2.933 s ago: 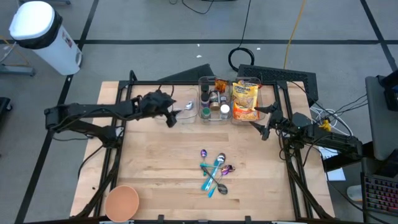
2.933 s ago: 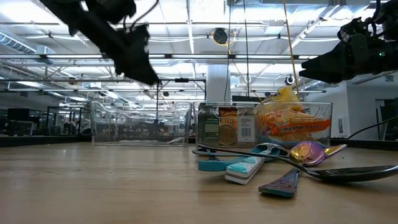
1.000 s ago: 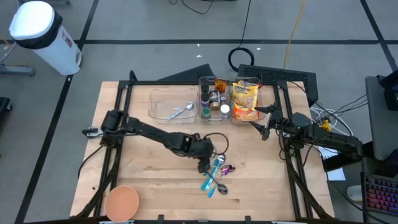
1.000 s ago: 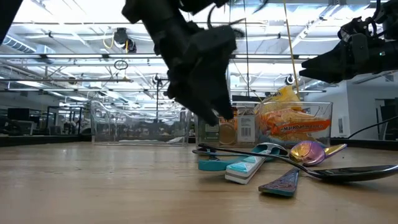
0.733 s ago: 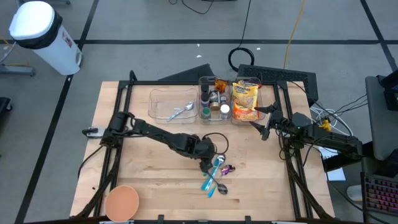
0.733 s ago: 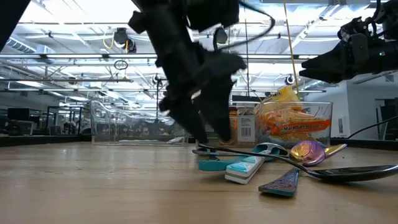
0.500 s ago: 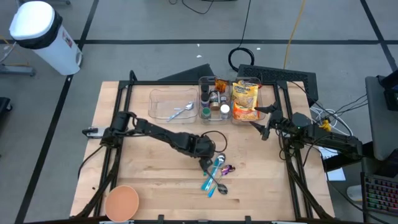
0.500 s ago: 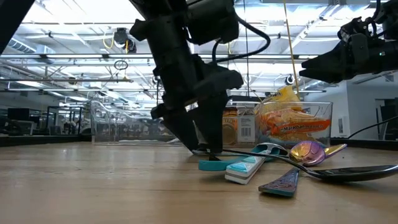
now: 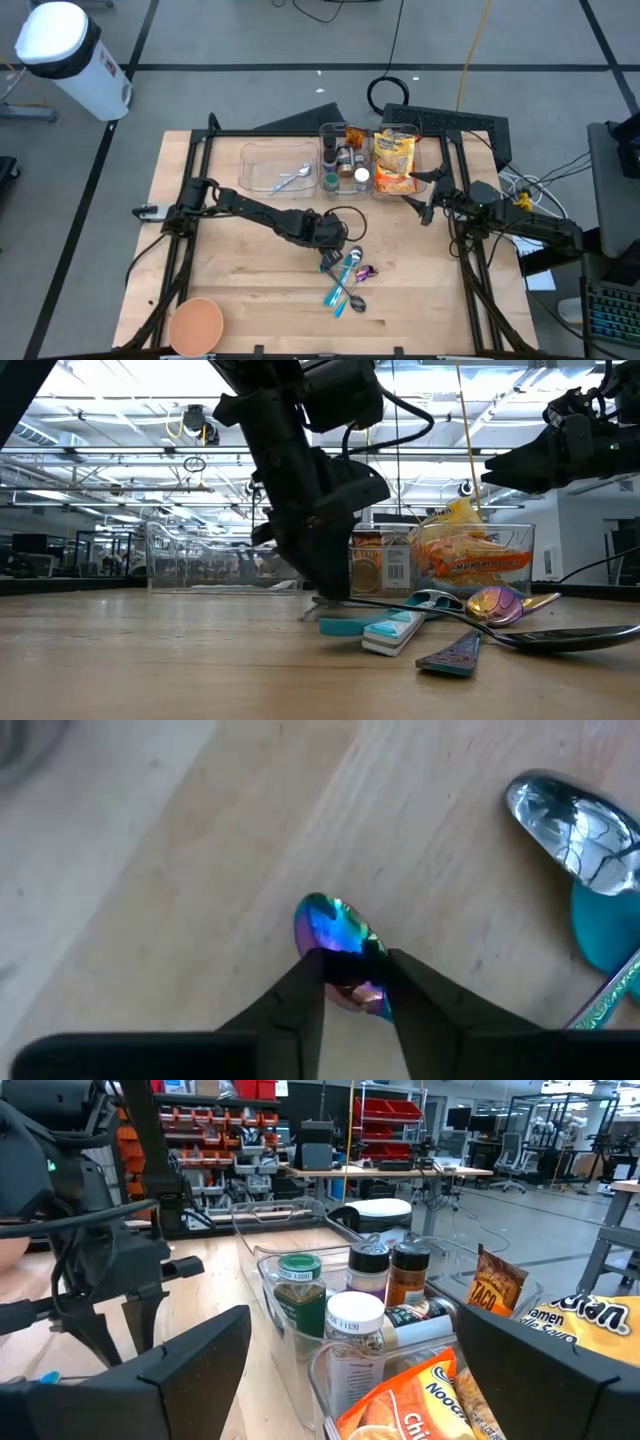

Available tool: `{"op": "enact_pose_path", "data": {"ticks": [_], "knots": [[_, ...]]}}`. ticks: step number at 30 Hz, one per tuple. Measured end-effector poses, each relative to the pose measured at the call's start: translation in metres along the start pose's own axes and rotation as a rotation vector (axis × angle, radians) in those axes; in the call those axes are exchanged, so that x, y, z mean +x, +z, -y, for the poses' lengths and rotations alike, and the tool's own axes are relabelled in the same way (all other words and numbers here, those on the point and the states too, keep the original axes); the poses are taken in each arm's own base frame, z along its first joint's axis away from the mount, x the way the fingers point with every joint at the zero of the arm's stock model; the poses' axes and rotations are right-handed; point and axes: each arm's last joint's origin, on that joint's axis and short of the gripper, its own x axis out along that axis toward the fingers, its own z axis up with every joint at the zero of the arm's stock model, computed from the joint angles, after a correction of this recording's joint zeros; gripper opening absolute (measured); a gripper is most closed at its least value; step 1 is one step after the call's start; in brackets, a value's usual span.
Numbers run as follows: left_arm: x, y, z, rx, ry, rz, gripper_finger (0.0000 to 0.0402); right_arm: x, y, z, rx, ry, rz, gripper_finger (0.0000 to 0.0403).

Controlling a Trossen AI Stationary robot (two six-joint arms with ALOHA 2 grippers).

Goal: Pick & Place Food Item
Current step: Put the blue and violet spoon into the left transparent bin

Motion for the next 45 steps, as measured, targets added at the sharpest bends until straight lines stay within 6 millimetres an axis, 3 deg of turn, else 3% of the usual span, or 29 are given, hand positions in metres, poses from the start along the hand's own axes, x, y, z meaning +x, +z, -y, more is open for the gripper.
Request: {"op": "enact_pose_path", "data": {"ticks": [6,11,14,21,25,30,33,37,41,45], "knots": [[-0.004,0.002,-0.001,0.096,0.014,0.021,0.0070,0.000,0.000,0.000,0.000,0.000,0.000,0.0348],[-0.024,0.007,-0.003,0.166,0.016,0.058,0.0032,0.000,0.000,0.000,0.000,0.000,-0.001,0.0348],[-0.043,0.012,-0.005,0.212,0.034,0.118,0.0006,0.000,0.000,0.000,0.000,0.000,0.000,0.0348],[-0.092,0.010,-0.013,0.359,0.203,0.229,0.0004,0.000,0.000,0.000,0.000,0.000,-0.001,0.0348],[-0.128,0.007,-0.027,0.460,0.361,0.277,0.0003,0.000,0.000,0.000,0.000,0.000,-0.001,0.0348],[-0.170,0.009,-0.056,0.468,0.460,0.363,0.0003,0.000,0.000,0.000,0.000,0.000,-0.001,0.0348],[-0.177,0.007,-0.081,0.490,0.461,0.372,0.0002,0.000,0.000,0.000,0.000,0.000,-0.001,0.0348],[-0.171,0.006,-0.129,0.516,0.345,0.430,0.0002,0.000,0.000,0.000,0.000,0.000,-0.001,0.0348],[-0.150,0.007,-0.178,0.499,0.174,0.524,0.0002,0.000,0.000,0.000,0.000,0.000,-0.001,0.0348],[-0.129,0.005,-0.219,0.376,0.182,0.474,0.0001,0.000,0.000,0.000,0.000,0.000,-0.001,0.0348]]}}
